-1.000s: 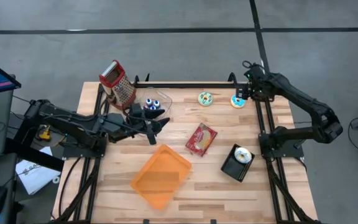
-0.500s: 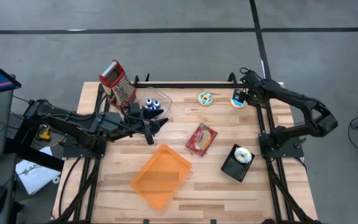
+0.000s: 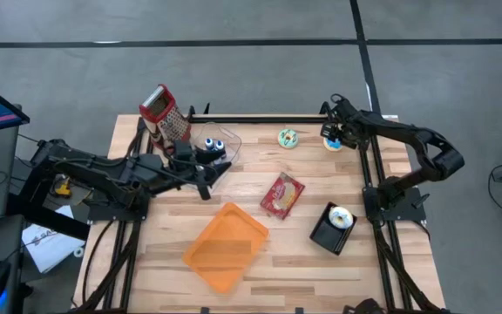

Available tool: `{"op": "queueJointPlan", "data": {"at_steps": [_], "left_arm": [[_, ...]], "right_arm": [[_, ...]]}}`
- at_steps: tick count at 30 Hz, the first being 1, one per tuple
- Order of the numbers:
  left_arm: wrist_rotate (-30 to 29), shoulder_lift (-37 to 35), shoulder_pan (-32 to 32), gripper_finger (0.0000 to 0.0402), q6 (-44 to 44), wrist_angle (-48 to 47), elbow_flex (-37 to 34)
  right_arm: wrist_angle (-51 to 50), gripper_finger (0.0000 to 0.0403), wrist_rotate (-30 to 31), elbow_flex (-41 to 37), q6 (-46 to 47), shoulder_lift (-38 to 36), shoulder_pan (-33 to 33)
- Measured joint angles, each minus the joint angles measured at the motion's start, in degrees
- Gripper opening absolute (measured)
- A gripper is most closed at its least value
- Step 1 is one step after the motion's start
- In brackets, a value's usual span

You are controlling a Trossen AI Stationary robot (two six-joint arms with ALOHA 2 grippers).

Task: Pick & Place Food Item
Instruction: Put the light blue donut into the black basket

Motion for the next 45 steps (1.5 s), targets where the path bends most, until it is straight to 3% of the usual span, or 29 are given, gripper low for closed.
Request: {"op": "queueJointPlan", "data": {"at_steps": [22, 32, 45], "left_arm": [[3.56, -0.17, -0.02, 0.0231, 0.07, 0.44, 0.00], [5.57, -0.17, -0.02, 0.0231, 0.25, 0.44, 0.00], [5.53, -0.17, -0.02, 0.0231, 0.25, 0.44, 0.00]], "right_arm": [[-0.12, 0.0190, 7.55, 0.00, 3.57, 3.29, 0.73], [-0.25, 0.0174, 7.39, 0.00, 3.56, 3.29, 0.75], [1.19, 0.0205, 5.36, 0.02, 5.35, 3.49, 0.73]]}}
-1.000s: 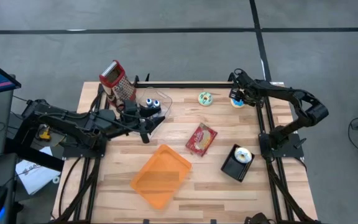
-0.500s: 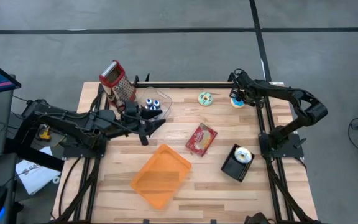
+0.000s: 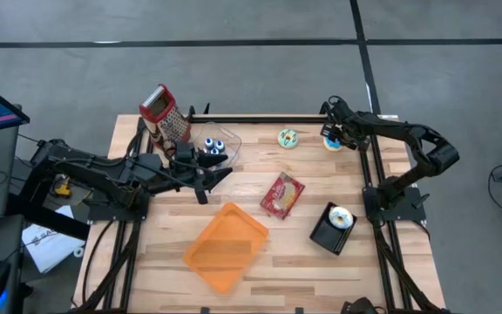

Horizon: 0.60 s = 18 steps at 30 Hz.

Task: Pick & Place Food Item
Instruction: Put the light blue donut into the black basket

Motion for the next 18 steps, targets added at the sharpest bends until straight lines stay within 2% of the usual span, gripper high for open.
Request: {"op": "queueJointPlan", "data": {"at_steps": [18], "left_arm": [[-0.04, 0.00, 0.00, 0.0231, 0.00, 0.00, 0.00]], "right_arm": [[-1.14, 0.0137, 0.89, 0.00, -0.03, 1.49, 0.53]]}}
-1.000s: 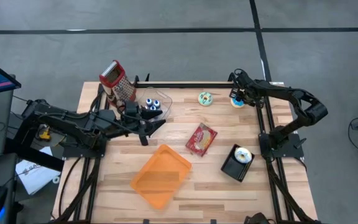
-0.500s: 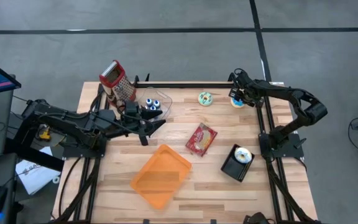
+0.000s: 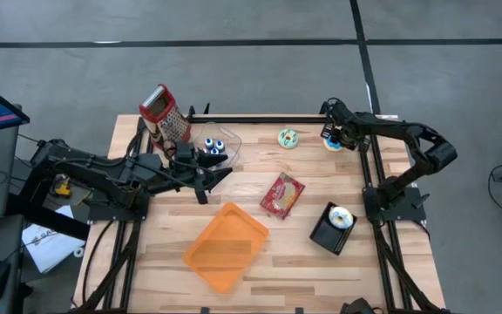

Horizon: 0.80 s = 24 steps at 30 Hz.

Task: Pick & Place Food Item
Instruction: Put the light blue donut into the black basket

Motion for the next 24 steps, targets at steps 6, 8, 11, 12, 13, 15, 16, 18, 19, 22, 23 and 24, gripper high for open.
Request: {"op": "queueJointPlan", "data": {"at_steps": [6, 8, 11, 12, 13, 15, 16, 18, 19, 22, 23, 24], "left_arm": [[0.00, 0.00, 0.00, 0.0231, 0.00, 0.00, 0.00], [-0.01, 0.00, 0.00, 0.0231, 0.00, 0.00, 0.00], [-0.02, 0.00, 0.00, 0.0231, 0.00, 0.00, 0.00], [-0.02, 0.00, 0.00, 0.0231, 0.00, 0.00, 0.00], [-0.02, 0.00, 0.00, 0.0231, 0.00, 0.00, 0.00], [-0.02, 0.00, 0.00, 0.0231, 0.00, 0.00, 0.00], [-0.02, 0.00, 0.00, 0.0231, 0.00, 0.00, 0.00], [-0.02, 0.00, 0.00, 0.0231, 0.00, 0.00, 0.00], [-0.02, 0.00, 0.00, 0.0231, 0.00, 0.00, 0.00], [-0.02, 0.00, 0.00, 0.0231, 0.00, 0.00, 0.00], [-0.02, 0.00, 0.00, 0.0231, 0.00, 0.00, 0.00], [-0.02, 0.00, 0.00, 0.0231, 0.00, 0.00, 0.00]], "right_arm": [[0.88, 0.0124, 0.52, 0.04, 0.17, 2.10, 1.55], [1.12, 0.0122, 0.53, 0.04, 0.22, 2.36, 1.77], [1.17, 0.0121, 0.49, 0.04, 0.40, 2.33, 1.71], [1.19, 0.0120, 0.47, 0.04, 0.37, 2.30, 1.61], [1.19, 0.0120, 0.42, 0.04, 0.35, 2.26, 1.59], [1.21, 0.0120, 0.31, 0.04, 0.22, 2.25, 1.59], [1.21, 0.0120, 0.31, 0.02, 0.20, 2.25, 1.59], [1.21, 0.0120, 0.31, 0.02, 0.20, 2.25, 1.59], [1.21, 0.0120, 0.31, 0.02, 0.20, 2.25, 1.59], [1.21, 0.0120, 0.39, 0.02, 0.20, 2.25, 1.59], [1.21, 0.0119, 0.40, 0.00, 0.20, 2.25, 1.59], [1.21, 0.0117, 0.42, 0.00, 0.20, 2.25, 1.59]]}}
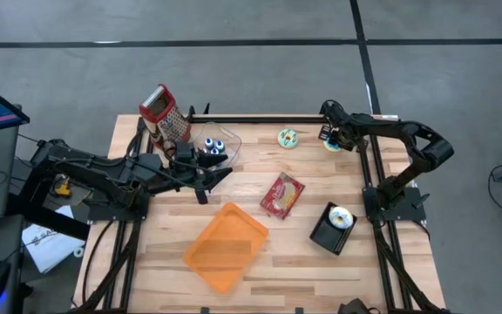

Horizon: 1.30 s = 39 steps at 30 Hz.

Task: Pick & Place Food Item
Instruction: Put the light blue donut into the black basket

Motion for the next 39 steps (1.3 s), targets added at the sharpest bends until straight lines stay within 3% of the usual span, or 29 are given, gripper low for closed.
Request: {"op": "queueJointPlan", "data": {"at_steps": [12, 23, 29, 34, 39], "left_arm": [[-0.01, 0.00, 0.02, 0.0231, 0.00, 0.00, 0.00], [-1.56, 0.00, 0.02, 0.0231, 0.77, 0.00, 0.00], [-2.89, 0.00, 0.02, 0.0231, 1.09, 0.00, 0.00], [-2.89, 0.00, 0.02, 0.0231, 1.09, 0.00, 0.00], [-2.98, 0.00, 0.02, 0.0231, 1.03, 0.58, 0.00]], "right_arm": [[-0.43, 0.0095, 0.92, -0.13, -0.46, -2.42, 1.80], [-3.45, 0.0095, 2.90, -0.13, -4.22, -18.51, 7.78], [-11.01, 0.0095, 2.25, -0.02, -3.18, -30.11, 23.98], [-17.79, 0.0095, 3.17, -0.02, 9.04, -35.45, 42.35], [-18.75, 0.0094, 5.87, -0.02, 23.20, -36.31, 60.62]]}}
